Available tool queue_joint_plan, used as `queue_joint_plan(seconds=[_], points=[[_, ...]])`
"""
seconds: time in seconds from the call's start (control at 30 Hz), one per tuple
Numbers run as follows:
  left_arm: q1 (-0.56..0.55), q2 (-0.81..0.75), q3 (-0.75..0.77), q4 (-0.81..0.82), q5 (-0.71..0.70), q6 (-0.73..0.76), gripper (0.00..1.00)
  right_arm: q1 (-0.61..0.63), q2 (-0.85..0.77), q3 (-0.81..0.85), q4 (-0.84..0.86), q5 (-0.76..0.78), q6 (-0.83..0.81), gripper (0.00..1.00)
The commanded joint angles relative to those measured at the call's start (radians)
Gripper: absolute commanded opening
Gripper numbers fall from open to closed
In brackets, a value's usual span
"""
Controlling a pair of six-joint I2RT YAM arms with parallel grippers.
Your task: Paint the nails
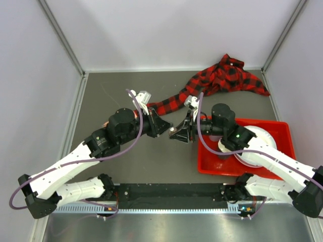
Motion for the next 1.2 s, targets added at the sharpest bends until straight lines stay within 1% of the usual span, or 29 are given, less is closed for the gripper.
queue_joint_plan(seconds=[0.0, 0.03, 0.07, 0.1, 0.13, 0.17, 0.2, 0.23, 0.27, 0.3, 0.33, 0.37, 0.4, 0.43, 0.47, 0.5, 0.53, 0.6, 0.63, 0.7, 0.73, 0.8, 0.93, 1.17], points=[[0.000, -0.024, 0.000, 0.066, 0.024, -0.007, 0.00, 0.009, 0.006, 0.060, 0.054, -0.023, -0.008, 0.24], [0.000, -0.024, 0.001, 0.064, 0.023, -0.006, 0.00, 0.009, 0.006, 0.057, 0.047, -0.026, -0.010, 0.23], [0.000, -0.027, 0.001, 0.066, 0.021, -0.004, 0.00, 0.009, 0.003, 0.056, 0.045, -0.029, -0.017, 0.17], [0.000, -0.026, 0.001, 0.064, 0.021, -0.003, 0.00, 0.009, 0.004, 0.056, 0.043, -0.030, -0.019, 0.11], [0.000, -0.027, 0.003, 0.063, 0.019, -0.001, 0.00, 0.009, 0.003, 0.054, 0.042, -0.033, -0.019, 0.00], [0.000, -0.026, 0.006, 0.055, 0.021, 0.008, 0.00, 0.009, 0.001, 0.053, 0.045, -0.036, -0.020, 0.00], [0.000, -0.024, 0.012, 0.046, 0.018, 0.011, 0.03, 0.010, 0.000, 0.053, 0.046, -0.039, -0.019, 0.00], [0.000, -0.023, 0.018, 0.035, 0.013, 0.016, 0.16, 0.014, -0.008, 0.053, 0.046, -0.026, -0.011, 0.00], [0.000, -0.026, 0.029, 0.012, -0.002, 0.022, 0.38, 0.017, -0.013, 0.053, 0.046, -0.013, -0.010, 0.00], [0.000, -0.030, 0.032, 0.004, -0.004, 0.023, 0.47, 0.023, -0.016, 0.053, 0.046, 0.011, -0.010, 0.00], [0.000, -0.036, 0.030, 0.001, -0.035, 0.025, 0.54, 0.026, -0.026, 0.053, 0.048, 0.028, -0.008, 0.00], [0.000, -0.047, 0.030, 0.004, -0.048, 0.022, 0.71, 0.032, -0.030, 0.053, 0.045, 0.043, -0.010, 0.00], [0.000, -0.050, 0.030, 0.010, -0.050, 0.020, 0.72, 0.050, -0.033, 0.062, 0.034, 0.095, -0.014, 0.00], [0.000, -0.052, 0.033, 0.015, -0.050, 0.017, 0.72, 0.059, -0.034, 0.070, 0.033, 0.121, -0.026, 0.00], [0.000, -0.043, 0.036, 0.015, -0.048, 0.010, 0.69, 0.069, -0.033, 0.076, 0.004, 0.143, -0.033, 0.00], [0.000, -0.034, 0.042, 0.015, -0.040, 0.005, 0.63, 0.081, -0.033, 0.088, -0.004, 0.186, -0.036, 0.00], [0.000, -0.027, 0.049, 0.014, -0.037, 0.002, 0.60, 0.087, -0.033, 0.094, -0.006, 0.204, -0.037, 0.00], [-0.002, -0.012, 0.053, 0.015, -0.040, -0.001, 0.57, 0.093, -0.036, 0.105, -0.015, 0.246, -0.037, 0.00], [-0.002, -0.007, 0.055, 0.014, -0.046, -0.001, 0.52, 0.096, -0.037, 0.109, -0.021, 0.261, -0.034, 0.00], [-0.002, -0.009, 0.055, 0.015, -0.060, -0.003, 0.47, 0.099, -0.043, 0.114, -0.026, 0.289, -0.033, 0.00], [-0.002, -0.009, 0.053, 0.014, -0.063, -0.003, 0.42, 0.101, -0.045, 0.114, -0.026, 0.295, -0.030, 0.00], [-0.004, -0.010, 0.053, 0.014, -0.065, -0.004, 0.38, 0.103, -0.046, 0.119, -0.029, 0.303, -0.027, 0.00], [-0.004, -0.012, 0.046, 0.035, -0.054, -0.010, 0.36, 0.116, -0.042, 0.129, -0.039, 0.313, -0.033, 0.00], [-0.004, -0.001, 0.052, 0.072, -0.040, -0.014, 0.37, 0.121, -0.040, 0.139, -0.046, 0.310, -0.036, 0.00]])
